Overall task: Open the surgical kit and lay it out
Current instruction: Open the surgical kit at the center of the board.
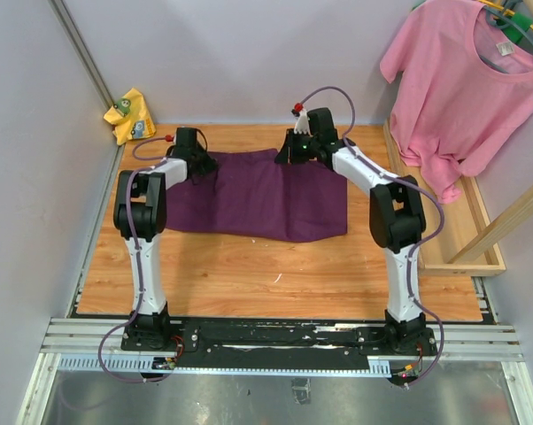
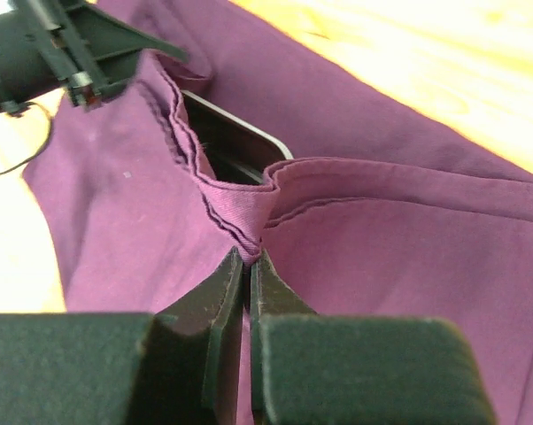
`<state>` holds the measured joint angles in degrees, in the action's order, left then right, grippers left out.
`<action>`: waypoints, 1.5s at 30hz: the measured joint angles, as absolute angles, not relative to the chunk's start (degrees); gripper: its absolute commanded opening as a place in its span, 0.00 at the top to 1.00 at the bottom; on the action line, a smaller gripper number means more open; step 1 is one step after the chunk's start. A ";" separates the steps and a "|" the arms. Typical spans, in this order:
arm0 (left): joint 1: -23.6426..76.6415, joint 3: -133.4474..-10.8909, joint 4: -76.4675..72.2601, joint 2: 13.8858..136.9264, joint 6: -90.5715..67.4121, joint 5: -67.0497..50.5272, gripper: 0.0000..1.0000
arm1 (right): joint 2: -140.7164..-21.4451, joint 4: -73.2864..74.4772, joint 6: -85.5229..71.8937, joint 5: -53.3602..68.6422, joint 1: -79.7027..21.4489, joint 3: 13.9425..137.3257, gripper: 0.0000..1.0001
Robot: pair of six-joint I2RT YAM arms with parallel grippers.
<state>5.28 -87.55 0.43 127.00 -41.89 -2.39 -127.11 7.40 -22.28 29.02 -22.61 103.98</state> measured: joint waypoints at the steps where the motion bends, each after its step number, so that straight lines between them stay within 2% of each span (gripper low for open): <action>1: 5.02 -87.00 0.75 126.34 -41.89 -2.37 0.69 | -125.12 7.35 -21.96 29.19 -22.83 102.91 0.99; 3: 4.51 -85.67 1.76 124.25 -42.13 -2.39 0.65 | -121.21 7.18 -21.15 29.54 -23.35 100.97 0.99; 9: 3.88 -83.79 3.66 114.24 -42.50 -2.28 0.64 | -111.87 5.82 -18.94 30.02 -26.33 93.71 0.99; 17: 3.88 -77.28 3.16 99.29 -42.52 -2.22 0.64 | -97.36 6.09 -15.38 27.97 -33.85 75.70 0.99; 29: 3.88 -63.59 5.30 89.69 -42.26 -1.96 0.64 | -82.56 5.26 -16.53 18.81 -53.47 51.59 0.99; 38: 3.88 -59.92 7.05 83.44 -40.73 -0.78 0.64 | -75.09 1.26 -24.16 13.32 -61.19 35.38 0.99; 41: 3.88 -59.86 7.42 82.54 -40.21 -0.49 0.64 | -71.81 1.04 -26.37 12.23 -62.35 32.71 0.94; 43: 3.88 -59.55 7.57 82.32 -39.83 -0.19 0.64 | -69.89 0.71 -27.68 11.68 -62.54 31.44 0.95; 45: 3.88 -59.07 7.86 82.28 -39.44 0.12 0.64 | -67.85 0.34 -29.08 10.83 -62.63 29.95 0.89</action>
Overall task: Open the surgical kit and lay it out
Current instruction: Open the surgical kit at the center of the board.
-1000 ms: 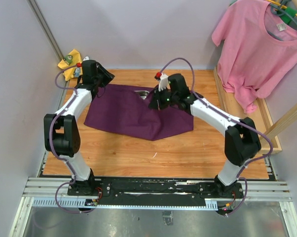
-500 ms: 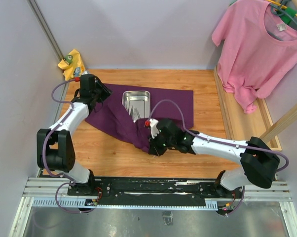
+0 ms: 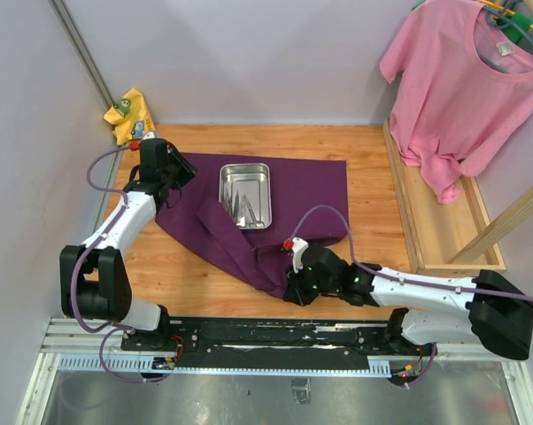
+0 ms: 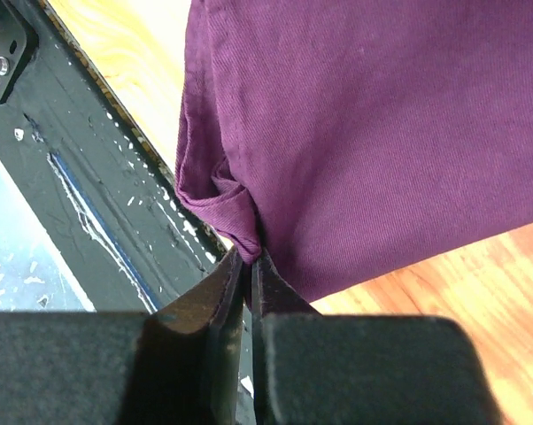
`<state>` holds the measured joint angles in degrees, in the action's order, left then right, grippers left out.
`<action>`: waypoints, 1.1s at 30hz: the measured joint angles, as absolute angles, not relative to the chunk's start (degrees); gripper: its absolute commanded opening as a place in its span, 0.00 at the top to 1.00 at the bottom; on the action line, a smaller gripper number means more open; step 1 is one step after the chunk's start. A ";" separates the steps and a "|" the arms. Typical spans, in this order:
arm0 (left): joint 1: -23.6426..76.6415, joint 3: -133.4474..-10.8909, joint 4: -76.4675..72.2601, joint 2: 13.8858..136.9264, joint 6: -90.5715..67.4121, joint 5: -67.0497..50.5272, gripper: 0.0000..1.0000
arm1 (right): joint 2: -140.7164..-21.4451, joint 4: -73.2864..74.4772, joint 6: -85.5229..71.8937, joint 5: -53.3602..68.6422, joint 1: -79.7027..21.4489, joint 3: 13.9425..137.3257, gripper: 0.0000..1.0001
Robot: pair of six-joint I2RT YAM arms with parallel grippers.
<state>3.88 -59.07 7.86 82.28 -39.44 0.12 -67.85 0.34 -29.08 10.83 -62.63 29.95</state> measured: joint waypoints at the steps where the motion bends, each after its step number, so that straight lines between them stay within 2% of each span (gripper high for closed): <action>1: 3.88 -58.61 7.97 82.26 -39.29 0.25 0.64 | -66.72 0.30 -30.04 10.61 -62.70 29.15 0.87; 7: 3.88 -55.24 9.91 81.03 -38.59 0.75 0.64 | -60.47 2.26 -34.92 9.50 -64.03 25.10 0.73; 11: 3.95 -53.01 10.66 78.67 -38.50 0.99 0.64 | -52.16 7.68 -39.33 7.70 -66.06 23.09 0.70; 15: 4.14 -52.16 11.29 77.01 -38.13 1.37 0.64 | -41.58 15.55 -43.88 4.60 -68.53 22.96 0.51; 19: 4.78 -51.53 11.73 75.92 -37.74 1.65 0.63 | -34.13 24.62 -46.30 -2.04 -69.30 26.30 0.26; 23: 5.28 -50.17 12.36 74.39 -37.58 1.91 0.64 | -38.06 29.26 -47.07 -8.78 -67.81 35.00 0.19; 33: 5.37 -48.18 13.41 71.75 -37.23 2.39 0.63 | -60.18 26.87 -49.25 -10.20 -59.66 50.00 0.14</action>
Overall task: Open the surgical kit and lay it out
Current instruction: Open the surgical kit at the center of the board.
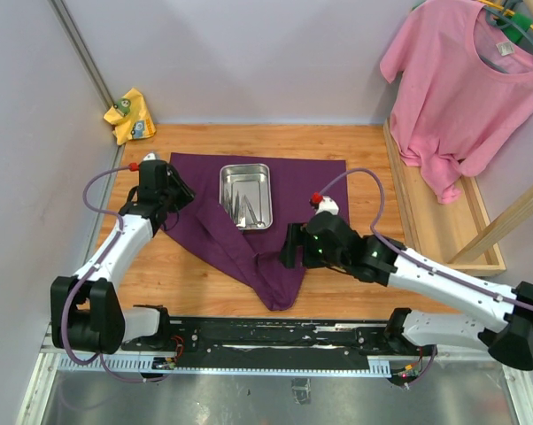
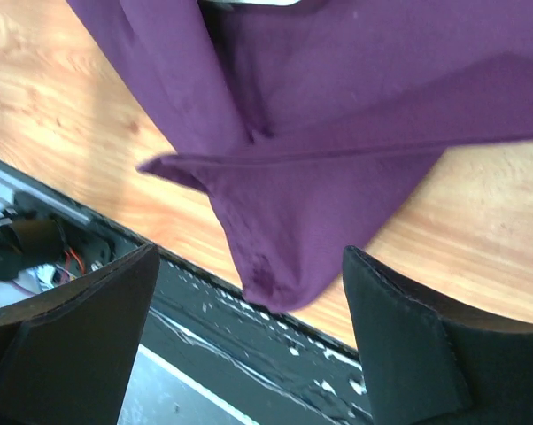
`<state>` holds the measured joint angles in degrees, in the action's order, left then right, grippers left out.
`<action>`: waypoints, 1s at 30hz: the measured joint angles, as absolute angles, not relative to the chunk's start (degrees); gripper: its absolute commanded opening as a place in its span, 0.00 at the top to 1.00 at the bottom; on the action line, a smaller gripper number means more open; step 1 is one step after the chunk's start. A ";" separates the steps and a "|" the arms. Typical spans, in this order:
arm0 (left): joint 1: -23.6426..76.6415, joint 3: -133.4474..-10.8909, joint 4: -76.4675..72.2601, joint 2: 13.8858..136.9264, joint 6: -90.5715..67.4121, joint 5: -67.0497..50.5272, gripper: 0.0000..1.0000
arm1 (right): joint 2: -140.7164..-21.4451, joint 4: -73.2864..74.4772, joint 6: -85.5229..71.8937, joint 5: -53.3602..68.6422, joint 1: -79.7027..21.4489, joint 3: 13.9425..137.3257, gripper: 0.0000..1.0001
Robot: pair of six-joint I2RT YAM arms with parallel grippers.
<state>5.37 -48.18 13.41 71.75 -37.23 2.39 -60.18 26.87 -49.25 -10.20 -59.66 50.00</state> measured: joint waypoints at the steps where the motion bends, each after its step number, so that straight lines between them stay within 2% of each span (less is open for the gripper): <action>1: 5.37 -48.05 13.41 71.50 -37.19 2.39 0.63 | -61.73 26.41 -49.60 -9.93 -58.92 51.18 0.14; 9: 5.37 -45.58 13.39 69.73 -37.08 2.02 0.63 | -70.22 20.82 -54.41 -4.75 -53.82 54.52 0.12; 22: 5.39 -40.03 13.06 67.51 -37.52 0.03 0.63 | -80.42 13.69 -64.16 4.47 -51.22 54.70 0.10; 30: 6.15 -38.54 9.13 69.17 -37.95 -1.43 0.61 | -84.23 9.08 -68.88 8.95 -47.86 54.15 0.18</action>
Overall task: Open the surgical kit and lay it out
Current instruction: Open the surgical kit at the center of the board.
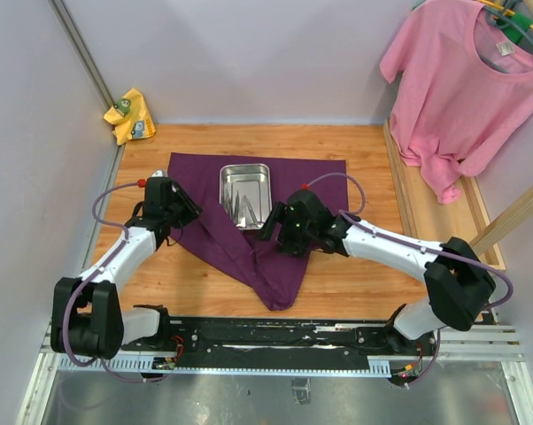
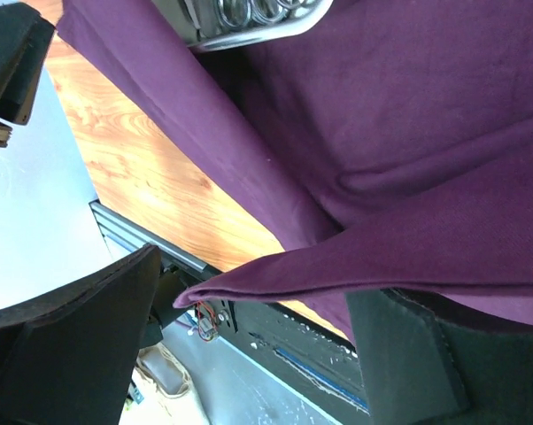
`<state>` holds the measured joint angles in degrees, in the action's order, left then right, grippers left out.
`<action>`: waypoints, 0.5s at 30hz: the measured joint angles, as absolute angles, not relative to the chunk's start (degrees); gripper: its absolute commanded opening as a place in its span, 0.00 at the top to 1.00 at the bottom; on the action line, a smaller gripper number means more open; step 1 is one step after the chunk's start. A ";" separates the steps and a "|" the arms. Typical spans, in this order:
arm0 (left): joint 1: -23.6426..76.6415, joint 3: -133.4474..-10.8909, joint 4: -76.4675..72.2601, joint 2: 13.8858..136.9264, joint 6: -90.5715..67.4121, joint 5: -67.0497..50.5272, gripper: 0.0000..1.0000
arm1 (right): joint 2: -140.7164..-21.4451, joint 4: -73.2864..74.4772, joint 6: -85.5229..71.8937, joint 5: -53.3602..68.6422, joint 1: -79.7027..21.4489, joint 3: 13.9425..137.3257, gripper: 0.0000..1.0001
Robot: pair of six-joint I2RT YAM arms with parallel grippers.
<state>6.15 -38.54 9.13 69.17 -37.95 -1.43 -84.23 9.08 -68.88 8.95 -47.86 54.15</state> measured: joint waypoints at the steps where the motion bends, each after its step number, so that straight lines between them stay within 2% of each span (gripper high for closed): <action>1: 6.20 -38.54 8.60 69.84 -37.95 -1.61 0.56 | -84.86 8.56 -69.32 9.72 -47.81 53.87 0.22; 4: 6.22 -38.52 7.42 71.44 -37.74 -1.91 0.45 | -86.74 6.96 -70.61 11.94 -47.55 52.62 0.32; 8: 6.24 -38.52 5.58 72.29 -37.45 -2.20 0.39 | -88.84 4.56 -72.23 14.66 -47.55 49.93 0.47; 13: 6.24 -38.52 2.57 73.89 -37.21 -2.90 0.36 | -89.60 2.79 -73.54 16.49 -47.51 47.90 0.68; 15: 6.24 -38.52 1.08 75.26 -37.06 -3.73 0.35 | -89.58 2.13 -73.63 16.75 -47.44 47.88 0.73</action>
